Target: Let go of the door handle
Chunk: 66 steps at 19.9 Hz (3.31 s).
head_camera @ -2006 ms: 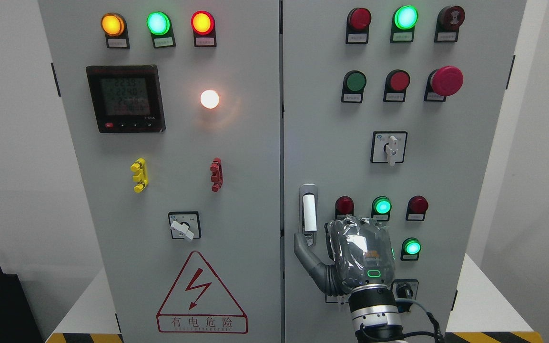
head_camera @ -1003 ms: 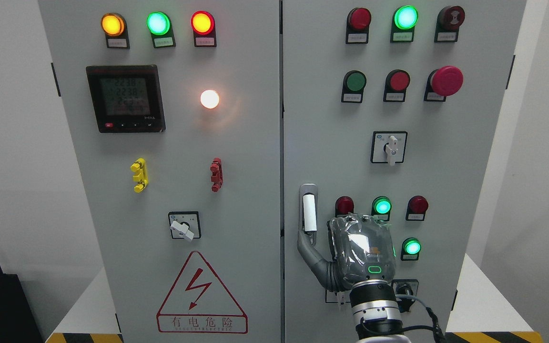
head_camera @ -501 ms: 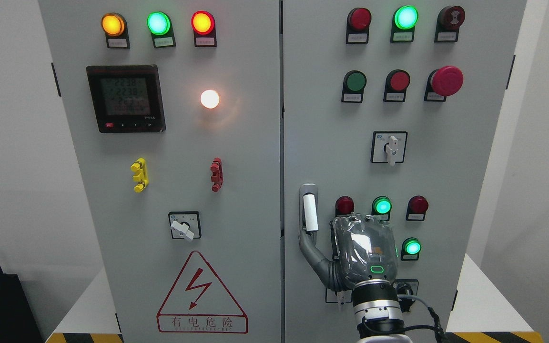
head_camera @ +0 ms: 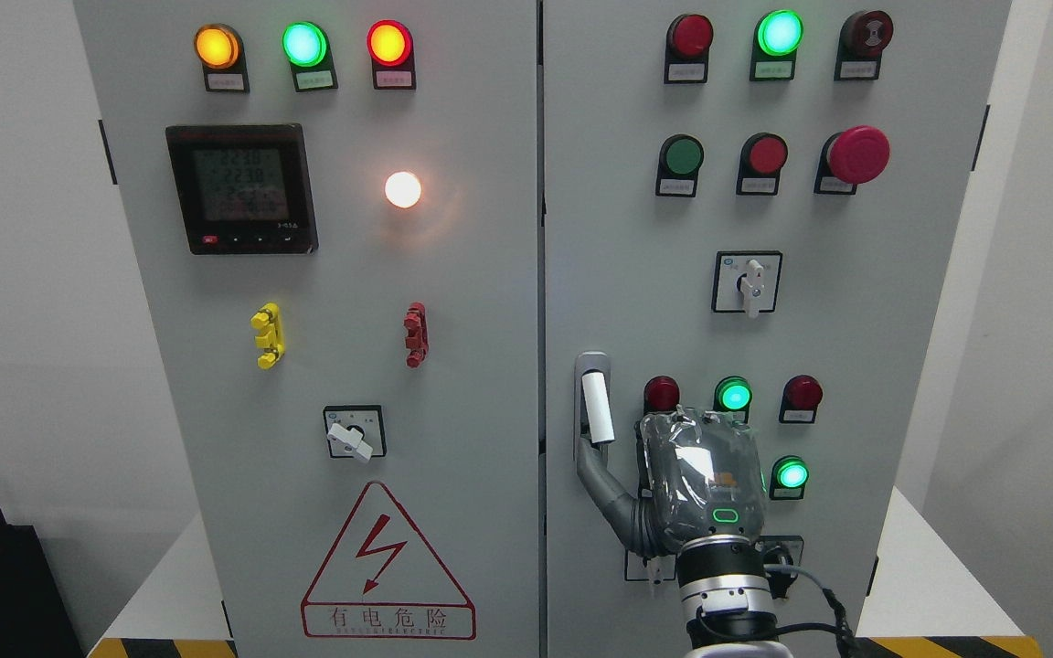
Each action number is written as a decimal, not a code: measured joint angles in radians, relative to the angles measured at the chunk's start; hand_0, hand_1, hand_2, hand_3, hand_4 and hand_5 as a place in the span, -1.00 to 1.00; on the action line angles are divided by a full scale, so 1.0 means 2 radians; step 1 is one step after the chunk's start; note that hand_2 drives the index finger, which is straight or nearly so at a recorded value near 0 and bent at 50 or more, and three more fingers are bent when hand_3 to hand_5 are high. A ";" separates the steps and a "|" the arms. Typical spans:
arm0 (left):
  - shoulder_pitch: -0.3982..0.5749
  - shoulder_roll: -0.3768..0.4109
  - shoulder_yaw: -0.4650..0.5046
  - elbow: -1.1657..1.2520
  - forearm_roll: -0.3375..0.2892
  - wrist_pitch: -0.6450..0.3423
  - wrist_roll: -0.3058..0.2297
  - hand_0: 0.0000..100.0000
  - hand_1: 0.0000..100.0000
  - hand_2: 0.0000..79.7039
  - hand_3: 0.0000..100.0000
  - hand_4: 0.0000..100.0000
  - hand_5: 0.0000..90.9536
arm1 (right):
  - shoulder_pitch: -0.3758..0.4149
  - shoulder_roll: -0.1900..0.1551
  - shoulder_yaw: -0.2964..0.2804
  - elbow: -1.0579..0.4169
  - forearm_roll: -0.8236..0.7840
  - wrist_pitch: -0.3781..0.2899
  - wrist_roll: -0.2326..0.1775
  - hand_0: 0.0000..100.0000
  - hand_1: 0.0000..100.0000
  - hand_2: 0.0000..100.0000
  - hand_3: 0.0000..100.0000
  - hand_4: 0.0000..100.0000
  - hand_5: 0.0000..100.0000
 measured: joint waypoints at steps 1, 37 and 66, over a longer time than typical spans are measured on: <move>0.000 0.000 0.000 0.000 0.000 0.000 0.000 -0.76 -0.22 -1.00 -1.00 -1.00 -1.00 | 0.000 0.000 -0.001 -0.001 0.000 0.000 0.000 -0.15 -0.88 1.00 1.00 1.00 0.90; 0.000 0.000 0.000 0.000 0.000 0.000 0.000 -0.76 -0.22 -1.00 -1.00 -1.00 -1.00 | 0.002 -0.002 -0.024 -0.013 0.001 -0.001 -0.004 -0.12 -0.81 1.00 1.00 1.00 0.92; 0.000 0.000 0.000 0.000 0.000 0.003 0.000 -0.76 -0.22 -1.00 -1.00 -1.00 -1.00 | -0.015 -0.001 -0.037 -0.016 -0.001 -0.001 -0.001 -0.10 -0.81 1.00 1.00 1.00 0.91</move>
